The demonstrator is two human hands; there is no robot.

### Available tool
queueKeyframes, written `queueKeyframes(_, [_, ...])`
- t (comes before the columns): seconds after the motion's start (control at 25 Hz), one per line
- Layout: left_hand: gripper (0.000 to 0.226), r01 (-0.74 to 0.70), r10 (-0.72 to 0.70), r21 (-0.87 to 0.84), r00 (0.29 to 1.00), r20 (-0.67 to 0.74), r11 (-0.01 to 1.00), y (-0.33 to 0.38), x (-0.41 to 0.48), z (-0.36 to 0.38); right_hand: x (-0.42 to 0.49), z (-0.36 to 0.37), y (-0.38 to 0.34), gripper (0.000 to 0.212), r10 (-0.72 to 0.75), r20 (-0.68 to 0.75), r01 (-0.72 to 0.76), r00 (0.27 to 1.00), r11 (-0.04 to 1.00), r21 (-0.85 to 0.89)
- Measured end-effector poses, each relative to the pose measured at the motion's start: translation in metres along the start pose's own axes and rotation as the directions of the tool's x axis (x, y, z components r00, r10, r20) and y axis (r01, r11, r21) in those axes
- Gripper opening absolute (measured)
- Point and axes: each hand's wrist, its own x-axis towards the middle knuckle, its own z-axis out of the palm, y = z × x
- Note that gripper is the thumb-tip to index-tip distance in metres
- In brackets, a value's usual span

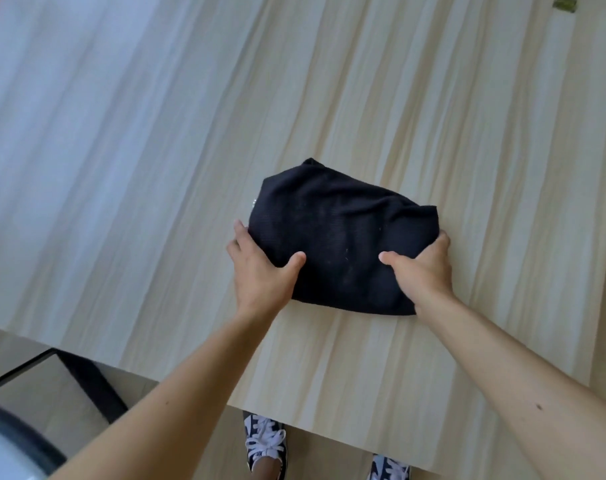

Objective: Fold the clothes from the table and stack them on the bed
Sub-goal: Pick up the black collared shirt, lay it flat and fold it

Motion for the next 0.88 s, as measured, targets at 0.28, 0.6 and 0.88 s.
queueKeyframes(0.28, [0.045, 0.484, -0.349, -0.278, 0.839, 0.418, 0.83, 0.004, 0.033, -0.092, -0.052, 0.045, -0.093, 0.036, -0.183, 0.46, 0.233, 0.869, 0.971, -0.053])
queueKeyframes(0.6, [0.049, 0.085, -0.29, -0.757, 0.947, -0.142, 0.648, -0.093, 0.048, -0.293, -0.138, 0.241, -0.256, 0.052, -0.518, 0.578, 0.644, 0.63, 0.765, -0.017])
queueKeyframes(0.88, [0.102, 0.155, -0.501, -0.74, 0.822, -0.271, 0.655, -0.178, 0.114, -0.383, -0.201, 0.412, -0.322, 0.095, -0.679, 0.629, 0.925, 0.378, 0.255, -0.281])
